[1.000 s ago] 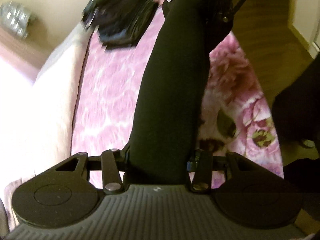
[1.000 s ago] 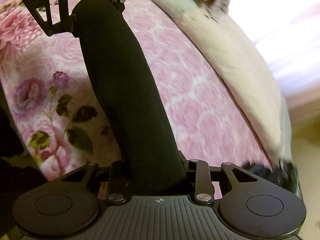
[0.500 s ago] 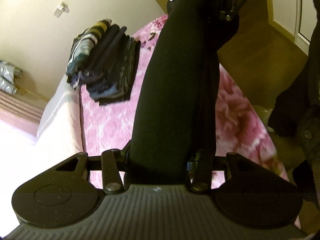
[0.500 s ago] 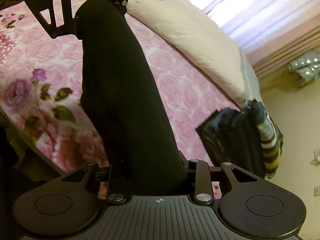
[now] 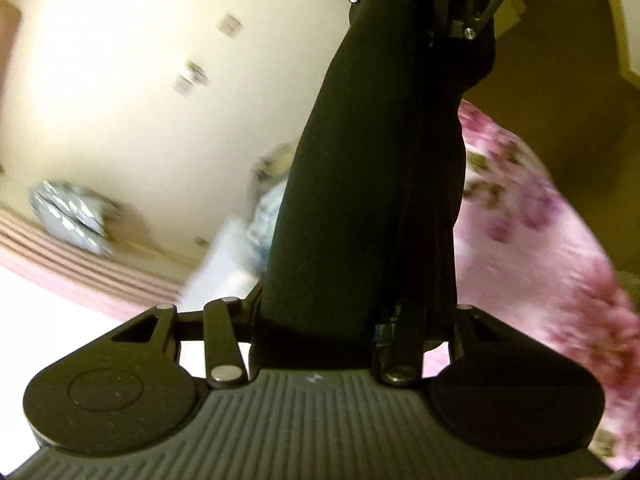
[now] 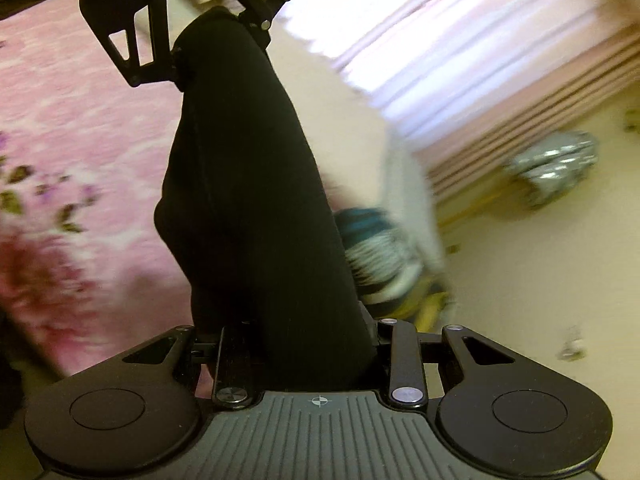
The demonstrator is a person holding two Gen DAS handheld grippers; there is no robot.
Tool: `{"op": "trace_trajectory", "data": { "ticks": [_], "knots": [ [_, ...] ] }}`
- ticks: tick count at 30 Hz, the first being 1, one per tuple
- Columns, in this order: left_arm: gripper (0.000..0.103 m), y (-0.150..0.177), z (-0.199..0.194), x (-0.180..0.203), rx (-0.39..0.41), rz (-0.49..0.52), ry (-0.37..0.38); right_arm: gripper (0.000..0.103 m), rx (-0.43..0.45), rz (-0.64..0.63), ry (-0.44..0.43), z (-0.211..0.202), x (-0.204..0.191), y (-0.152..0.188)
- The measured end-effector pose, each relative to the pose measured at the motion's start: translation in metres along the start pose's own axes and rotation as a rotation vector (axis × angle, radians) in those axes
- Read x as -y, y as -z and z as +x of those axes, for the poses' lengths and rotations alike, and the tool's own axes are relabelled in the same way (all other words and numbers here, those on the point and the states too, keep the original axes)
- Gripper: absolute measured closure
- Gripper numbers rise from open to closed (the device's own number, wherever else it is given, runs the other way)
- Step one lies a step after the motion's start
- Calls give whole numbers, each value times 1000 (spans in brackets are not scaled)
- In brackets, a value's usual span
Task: Fold clothes
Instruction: 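Carry the jacket with both tools over the stack of folded clothes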
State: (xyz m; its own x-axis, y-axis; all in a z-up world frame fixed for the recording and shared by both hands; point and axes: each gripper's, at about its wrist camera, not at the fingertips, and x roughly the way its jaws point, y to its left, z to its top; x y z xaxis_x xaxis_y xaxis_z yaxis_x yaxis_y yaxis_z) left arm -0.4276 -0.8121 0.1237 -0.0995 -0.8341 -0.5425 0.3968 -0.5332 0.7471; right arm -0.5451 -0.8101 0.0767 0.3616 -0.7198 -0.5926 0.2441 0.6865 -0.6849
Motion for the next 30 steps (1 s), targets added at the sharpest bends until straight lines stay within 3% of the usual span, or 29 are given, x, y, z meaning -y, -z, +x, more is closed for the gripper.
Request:
{"op": "trace_trajectory", "data": {
  "ticks": [6,13,17,23,26,28,30],
  "knots": [
    [61,-30,25,-66,104,71,-124,71,15,9,169,-5,81,-6],
    [61,-56,64,-127,157,54,-190,71,25,-11,262,-2,160,-12],
    [61,-69,106,-150,122,43,-232,71,54,-29,268,23,204,-3],
    [60,-88,191,-180,-4,16,-284,71,132,-86,199,105,282,26],
    [60,-96,230,-197,-62,6,-371,71,189,-120,193,148,322,34],
    [61,-96,251,-193,-86,11,-438,71,246,-150,227,172,338,39],
    [61,-89,277,-170,-121,8,-432,71,294,-167,251,193,335,53]
  ]
}}
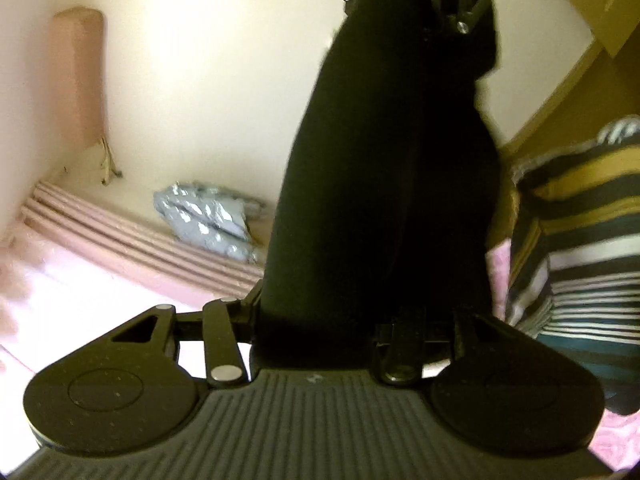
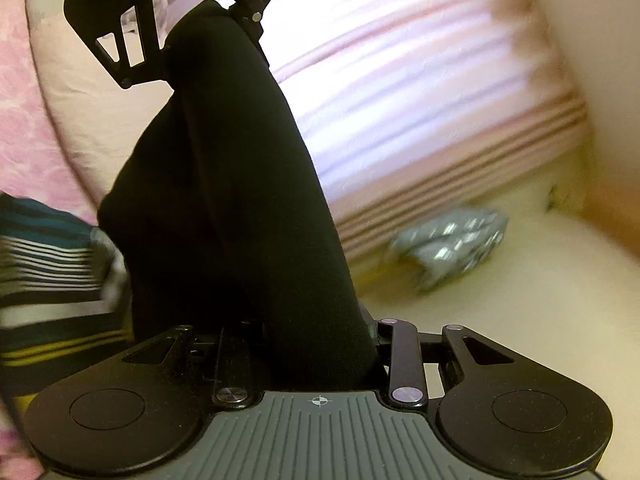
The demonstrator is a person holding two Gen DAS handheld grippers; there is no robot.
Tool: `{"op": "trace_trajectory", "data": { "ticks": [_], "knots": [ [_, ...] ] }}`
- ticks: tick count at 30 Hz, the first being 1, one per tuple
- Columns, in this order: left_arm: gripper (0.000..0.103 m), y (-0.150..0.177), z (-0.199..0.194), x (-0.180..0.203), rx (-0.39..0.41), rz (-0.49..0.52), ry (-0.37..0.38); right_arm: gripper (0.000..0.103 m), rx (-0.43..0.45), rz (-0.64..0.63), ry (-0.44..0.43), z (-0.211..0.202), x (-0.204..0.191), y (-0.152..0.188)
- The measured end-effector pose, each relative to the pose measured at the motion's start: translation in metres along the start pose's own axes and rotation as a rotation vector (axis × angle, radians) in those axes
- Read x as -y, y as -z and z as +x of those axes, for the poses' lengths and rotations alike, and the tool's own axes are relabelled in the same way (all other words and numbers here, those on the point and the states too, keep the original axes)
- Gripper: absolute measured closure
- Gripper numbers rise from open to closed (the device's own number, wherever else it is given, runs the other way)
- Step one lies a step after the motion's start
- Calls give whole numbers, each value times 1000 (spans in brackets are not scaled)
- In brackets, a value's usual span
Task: Fold clothes
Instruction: 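Carry the jacket with both tools over the stack of folded clothes, then lower the jacket onto the clothes stack and open both tools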
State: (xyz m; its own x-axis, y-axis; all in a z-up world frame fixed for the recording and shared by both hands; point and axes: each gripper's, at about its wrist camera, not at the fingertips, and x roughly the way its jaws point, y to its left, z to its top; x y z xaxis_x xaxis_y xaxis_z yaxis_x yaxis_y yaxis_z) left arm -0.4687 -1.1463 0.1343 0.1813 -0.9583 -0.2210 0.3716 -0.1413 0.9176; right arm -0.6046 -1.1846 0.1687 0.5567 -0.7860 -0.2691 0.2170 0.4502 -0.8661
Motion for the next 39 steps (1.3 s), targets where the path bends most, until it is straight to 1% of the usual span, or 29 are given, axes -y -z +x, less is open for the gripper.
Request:
{"op": "trace_trajectory", "data": {
  "ticks": [1,3,5,6,7,8,9,10,12,15,17,18,20,22,24,29,30,31,32,34,36,38,39],
  "knots": [
    [60,4,5,25,-21,4,42,71,12,6,-4,5,-12,11],
    [60,17,9,85,-64,35,152,71,4,20,-65,7,-57,36],
    [59,31,9,143,-109,69,280,71,-30,4,-168,10,-102,63],
    [59,38,7,164,-127,82,325,71,-52,-5,-231,10,-124,76],
    [59,43,3,180,-137,95,330,71,-75,-11,-291,9,-143,86],
    [60,45,-1,186,-135,97,310,71,-88,-13,-327,7,-157,93],
    [60,47,-5,192,-133,95,289,71,-90,-8,-340,2,-166,98],
    [59,49,-7,193,-131,81,273,71,-85,0,-329,-4,-169,102],
    [59,48,-8,195,-135,83,271,71,-74,8,-309,-14,-166,104],
    [57,43,-2,197,-127,122,267,70,-86,-1,-315,-17,-159,104],
    [54,42,-1,197,-124,142,269,68,-101,-15,-311,-20,-155,103],
    [53,41,0,203,-126,142,270,66,-108,-22,-308,-22,-153,102],
    [51,41,-2,207,-137,134,276,41,-123,-30,-286,-15,-160,98],
    [48,43,-7,207,-141,123,279,39,-135,-18,-274,-20,-156,98],
    [46,44,-16,202,-145,99,286,39,-164,27,-301,-26,-148,98],
    [46,46,-29,193,-156,47,300,39,-189,292,-447,-59,-110,83],
    [46,45,-30,191,-156,43,301,39,-167,385,-486,-67,-102,80],
    [46,44,-32,189,-156,39,303,39,-137,509,-521,-72,-89,78],
    [46,43,-33,188,-157,33,306,39,-121,618,-535,-70,-75,79],
    [46,44,-31,182,-164,1,317,39,-109,810,-549,-58,-49,86],
    [46,45,-34,174,-169,-53,331,39,-160,931,-596,-25,-38,91],
    [46,46,-40,162,-177,-135,356,39,-218,1045,-647,10,-28,96],
    [47,47,-45,153,-180,-193,371,39,-259,1073,-671,17,-31,102]
  ]
}}
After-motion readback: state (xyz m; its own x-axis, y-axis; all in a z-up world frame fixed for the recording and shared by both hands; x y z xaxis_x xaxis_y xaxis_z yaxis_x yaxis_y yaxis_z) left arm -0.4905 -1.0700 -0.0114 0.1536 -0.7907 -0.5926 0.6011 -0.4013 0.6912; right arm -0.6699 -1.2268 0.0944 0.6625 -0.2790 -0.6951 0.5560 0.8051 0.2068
